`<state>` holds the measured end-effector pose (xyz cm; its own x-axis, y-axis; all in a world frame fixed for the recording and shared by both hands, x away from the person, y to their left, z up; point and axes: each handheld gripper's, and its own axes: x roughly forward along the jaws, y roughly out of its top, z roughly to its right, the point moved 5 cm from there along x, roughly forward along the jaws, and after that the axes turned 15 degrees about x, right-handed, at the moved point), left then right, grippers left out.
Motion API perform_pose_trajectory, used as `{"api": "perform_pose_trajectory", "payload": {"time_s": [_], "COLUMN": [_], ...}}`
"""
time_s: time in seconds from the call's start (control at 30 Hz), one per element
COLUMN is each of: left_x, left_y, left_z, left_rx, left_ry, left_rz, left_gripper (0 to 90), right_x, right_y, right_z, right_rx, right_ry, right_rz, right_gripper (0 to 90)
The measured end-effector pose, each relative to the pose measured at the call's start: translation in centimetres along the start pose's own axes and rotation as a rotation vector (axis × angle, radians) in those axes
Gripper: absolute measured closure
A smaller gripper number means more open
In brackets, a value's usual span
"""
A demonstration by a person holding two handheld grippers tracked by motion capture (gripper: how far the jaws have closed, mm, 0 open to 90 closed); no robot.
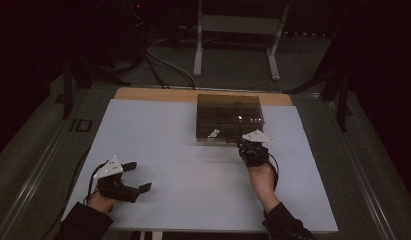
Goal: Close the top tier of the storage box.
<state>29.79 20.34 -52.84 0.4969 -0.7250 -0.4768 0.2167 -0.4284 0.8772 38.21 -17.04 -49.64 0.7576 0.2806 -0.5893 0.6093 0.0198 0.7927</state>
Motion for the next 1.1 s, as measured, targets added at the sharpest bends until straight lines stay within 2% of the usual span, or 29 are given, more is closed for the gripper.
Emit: {"api": "perform_pose_trajectory", "payload": {"time_s": [1.1], "left_x": [0.0], "left_y": [0.0], "left_z": [0.0], "left_rx": [0.001], "left_ry": [0.0], "left_rz": [-0.002], "left_gripper": [1.0], "right_x": [1.0], "right_y": [1.1], "right_z": [0.2], "right_rx": [0.008], "right_ry": [-0.01], "right_rz": [0.01], "right_gripper": [89.9]}}
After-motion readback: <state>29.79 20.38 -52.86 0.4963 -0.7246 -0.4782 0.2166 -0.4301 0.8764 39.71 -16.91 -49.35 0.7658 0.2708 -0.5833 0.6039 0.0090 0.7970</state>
